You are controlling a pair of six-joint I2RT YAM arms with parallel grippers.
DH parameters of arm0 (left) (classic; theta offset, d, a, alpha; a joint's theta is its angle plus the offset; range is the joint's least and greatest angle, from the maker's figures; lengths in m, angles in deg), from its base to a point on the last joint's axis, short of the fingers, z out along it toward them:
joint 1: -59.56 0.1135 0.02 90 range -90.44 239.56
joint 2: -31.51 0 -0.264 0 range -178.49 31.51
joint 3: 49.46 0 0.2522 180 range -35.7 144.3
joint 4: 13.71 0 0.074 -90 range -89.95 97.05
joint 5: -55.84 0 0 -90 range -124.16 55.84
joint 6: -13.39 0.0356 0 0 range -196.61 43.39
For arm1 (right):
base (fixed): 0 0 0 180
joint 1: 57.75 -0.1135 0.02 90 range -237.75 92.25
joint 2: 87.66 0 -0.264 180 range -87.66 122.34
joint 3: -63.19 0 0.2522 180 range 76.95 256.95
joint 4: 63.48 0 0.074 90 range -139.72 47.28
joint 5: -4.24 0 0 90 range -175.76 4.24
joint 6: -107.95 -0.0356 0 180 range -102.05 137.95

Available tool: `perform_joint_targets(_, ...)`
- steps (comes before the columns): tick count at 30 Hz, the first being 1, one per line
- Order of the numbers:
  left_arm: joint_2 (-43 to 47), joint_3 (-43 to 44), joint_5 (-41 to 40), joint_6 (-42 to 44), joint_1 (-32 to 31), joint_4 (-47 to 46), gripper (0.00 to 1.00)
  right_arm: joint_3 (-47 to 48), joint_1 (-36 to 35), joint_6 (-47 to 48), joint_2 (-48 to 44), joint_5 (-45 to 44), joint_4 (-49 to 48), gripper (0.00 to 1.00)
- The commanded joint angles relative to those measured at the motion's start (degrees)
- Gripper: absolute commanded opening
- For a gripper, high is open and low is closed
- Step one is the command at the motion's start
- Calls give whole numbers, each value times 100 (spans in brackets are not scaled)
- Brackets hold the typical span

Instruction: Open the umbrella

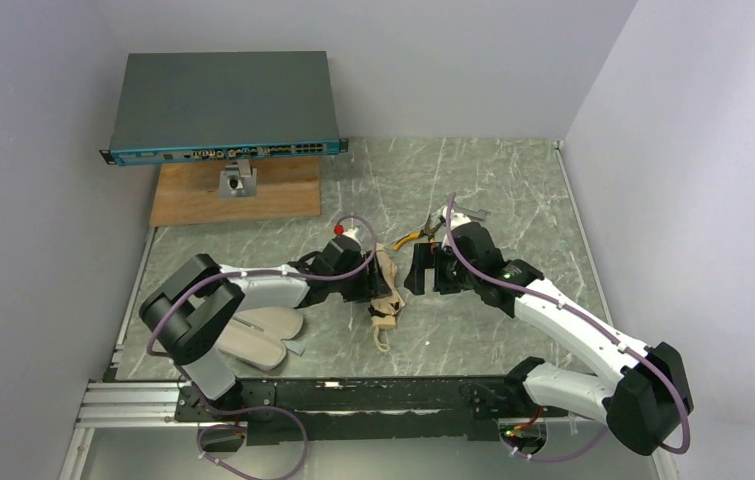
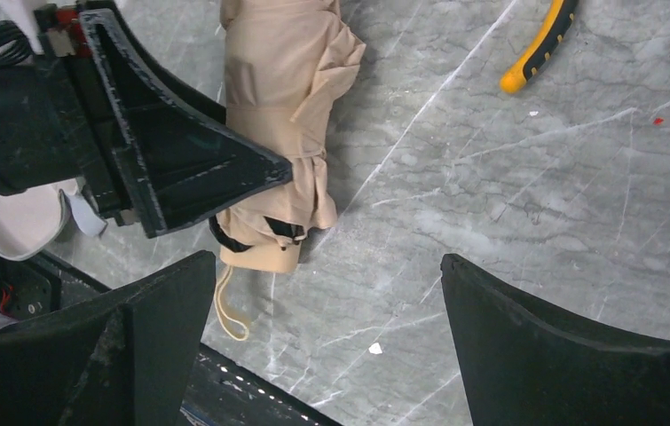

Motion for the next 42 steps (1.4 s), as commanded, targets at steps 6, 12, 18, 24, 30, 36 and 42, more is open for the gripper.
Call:
perform_joint_targets(6,-614,193,-338,10,-95,346,49,21,94,127,-113,141,-64,99)
perform_joint_targets(12,-396,316,-165,308,-108,410,12,49,116,112,-32,180,-122,99)
perform_joint_targets(18,112,556,-165,551,-107,1031,0,105,125,-162,-145,21,-143,99)
perform_joint_targets(24,787,868,-255,836,-108,1711,0,210,130,-437,-366,34,-157,99)
perform_joint_targets(30,1465,1118,-433,1139,-103,2211,0,334,129,-568,-628,-99,-68,99)
perform_joint_targets(36,2017,1190,-1017,1381,-113,2638,0,245,127,-898,-752,43,-317,98)
perform_joint_targets(42,2357,1014,-1057,2015,-109,2677,0,334,129,-1222,-459,102,-375,98)
